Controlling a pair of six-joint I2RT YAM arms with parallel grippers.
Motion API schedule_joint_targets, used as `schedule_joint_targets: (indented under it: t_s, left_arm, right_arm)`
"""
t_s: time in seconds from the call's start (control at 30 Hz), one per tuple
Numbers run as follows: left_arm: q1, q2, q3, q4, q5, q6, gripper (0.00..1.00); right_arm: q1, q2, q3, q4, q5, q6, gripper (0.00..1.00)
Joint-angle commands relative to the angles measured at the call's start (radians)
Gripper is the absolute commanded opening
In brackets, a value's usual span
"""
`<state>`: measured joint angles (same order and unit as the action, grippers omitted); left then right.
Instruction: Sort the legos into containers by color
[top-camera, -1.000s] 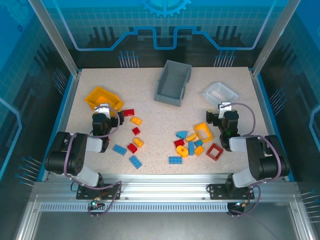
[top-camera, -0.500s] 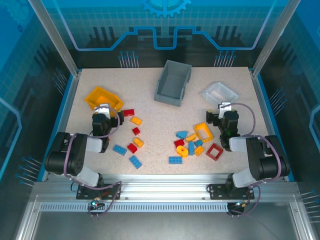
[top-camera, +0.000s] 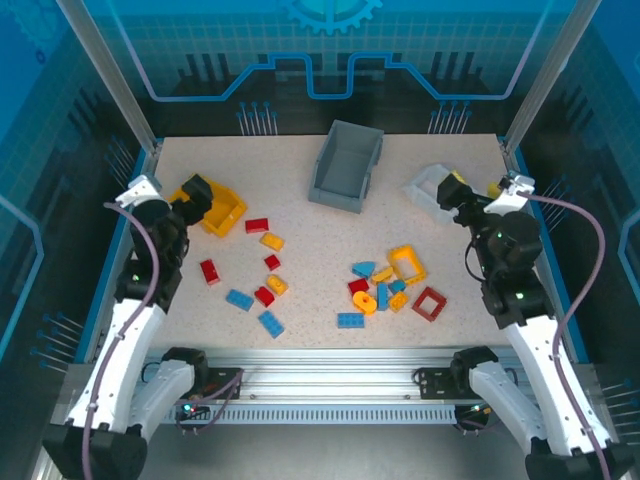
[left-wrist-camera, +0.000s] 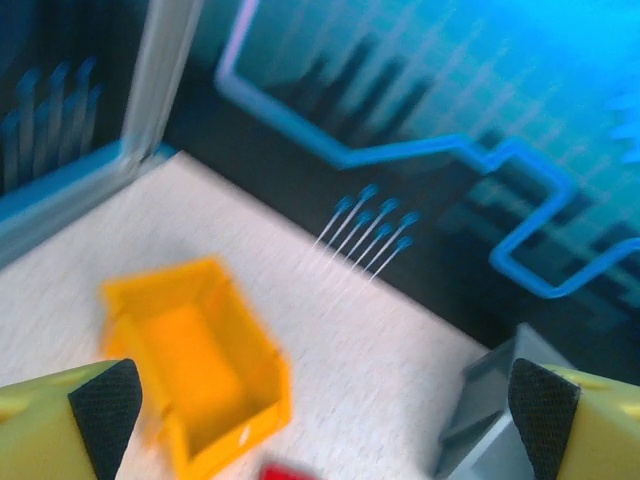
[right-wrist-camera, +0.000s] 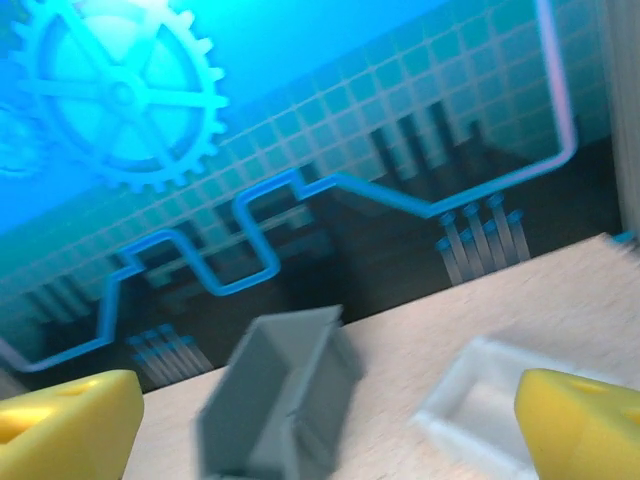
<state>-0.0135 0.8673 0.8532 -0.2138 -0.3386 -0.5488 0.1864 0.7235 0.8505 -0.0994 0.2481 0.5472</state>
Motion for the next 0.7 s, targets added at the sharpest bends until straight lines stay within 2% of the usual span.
schedule_joint_targets:
  t_s: [0.0,0.13,0.2,0.3,0.43,0.67]
  left_arm:
    - [0.094,0.203,0.127,-0.436,0.132,-0.186,0.99]
    - [0.198,0.425,0.245,-0.501,0.256,-0.154,0.96]
    - [0.215,0.506,0.273,-0.481,0.251,-0.146,0.96]
    - [0.231,0.630,0.342,-0.458,0.272,-0.118,0.87]
    - [0.230,0.773,0.416,-0.442,0.279,-0.079,0.77]
    - [0.230,0.937,0.484,-0.437,0.294,-0.044,0.64]
  right_arm:
    - [0.075,0.086,0.085,-0.355,-0.120,0.157,0.93]
    - [0.264,0.235,0.261,-0.503,-0.013,0.062,0.90]
    - [0.305,0.307,0.319,-0.528,-0.021,0.033,0.91]
    - [0.317,0.420,0.370,-0.535,-0.079,0.028,0.92]
    - [0.317,0.558,0.431,-0.534,-0.087,0.019,0.91]
    - [0.251,0.785,0.579,-0.529,-0.122,-0.019,0.89]
